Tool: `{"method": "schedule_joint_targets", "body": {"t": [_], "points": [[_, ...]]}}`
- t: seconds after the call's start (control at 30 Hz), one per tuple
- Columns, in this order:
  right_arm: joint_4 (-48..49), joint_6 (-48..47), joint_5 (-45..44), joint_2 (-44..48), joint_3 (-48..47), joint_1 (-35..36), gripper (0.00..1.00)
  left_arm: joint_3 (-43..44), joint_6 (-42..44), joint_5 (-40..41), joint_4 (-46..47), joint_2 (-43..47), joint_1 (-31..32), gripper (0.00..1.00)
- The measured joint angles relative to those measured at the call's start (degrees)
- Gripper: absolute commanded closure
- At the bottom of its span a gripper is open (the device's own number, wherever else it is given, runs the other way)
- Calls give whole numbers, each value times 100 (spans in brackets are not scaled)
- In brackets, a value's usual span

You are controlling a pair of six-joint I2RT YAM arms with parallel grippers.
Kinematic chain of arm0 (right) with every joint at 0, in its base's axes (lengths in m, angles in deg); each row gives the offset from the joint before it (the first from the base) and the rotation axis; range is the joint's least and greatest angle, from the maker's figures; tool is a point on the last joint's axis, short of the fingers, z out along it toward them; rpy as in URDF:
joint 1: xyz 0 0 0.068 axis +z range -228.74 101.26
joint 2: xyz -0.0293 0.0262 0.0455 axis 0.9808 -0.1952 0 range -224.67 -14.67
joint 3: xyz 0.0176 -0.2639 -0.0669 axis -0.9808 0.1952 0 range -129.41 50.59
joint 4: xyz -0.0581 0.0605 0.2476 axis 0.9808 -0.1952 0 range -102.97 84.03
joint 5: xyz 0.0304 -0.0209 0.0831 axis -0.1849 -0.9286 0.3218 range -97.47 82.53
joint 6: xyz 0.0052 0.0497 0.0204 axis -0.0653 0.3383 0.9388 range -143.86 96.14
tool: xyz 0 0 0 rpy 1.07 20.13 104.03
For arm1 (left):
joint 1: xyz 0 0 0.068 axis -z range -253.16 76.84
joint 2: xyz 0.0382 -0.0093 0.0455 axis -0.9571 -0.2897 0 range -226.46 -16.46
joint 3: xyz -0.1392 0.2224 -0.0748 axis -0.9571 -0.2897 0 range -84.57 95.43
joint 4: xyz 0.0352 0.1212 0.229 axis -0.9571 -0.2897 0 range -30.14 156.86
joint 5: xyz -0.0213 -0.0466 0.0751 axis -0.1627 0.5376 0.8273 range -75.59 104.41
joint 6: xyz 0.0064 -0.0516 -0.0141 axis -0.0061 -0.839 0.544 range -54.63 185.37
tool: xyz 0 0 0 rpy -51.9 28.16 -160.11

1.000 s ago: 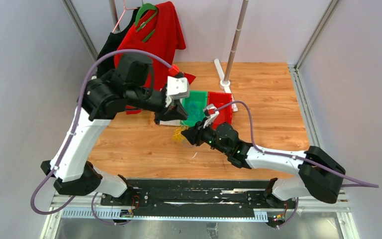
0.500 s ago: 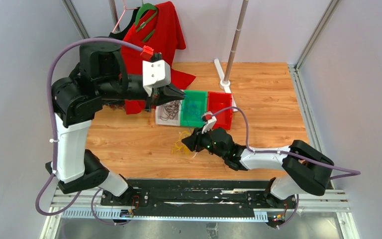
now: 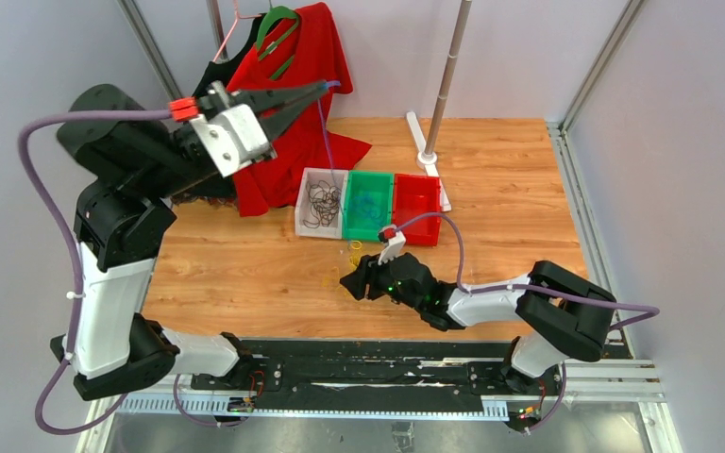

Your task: Untangle the cables

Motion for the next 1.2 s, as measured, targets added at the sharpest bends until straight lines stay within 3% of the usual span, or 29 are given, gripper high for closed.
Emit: {"method": "schedule_joint_targets", "body": {"t": [0.17,0.33,0.57,0.73,0.87,1.2], "points": [[-4,55,-142,0,66,24,48,76,459,269,1458,-26,0,100],[-201,101,-280,-2,81,63,58,365,918,448,2702,-190,0,99],[-590,173,-380,-63,90,68,49,667,1091,586,3698,-278,0,100],[-925,175,-442,146,90,68,38,-367,1075,533,3832,214,0,99],[-1370,68,-514,890,83,68,31,-1215,1095,474,3580,573,0,100],[-2245,-304,-846,2483,83,68,30,-2863,1233,509,2616,887,0,100]]}}
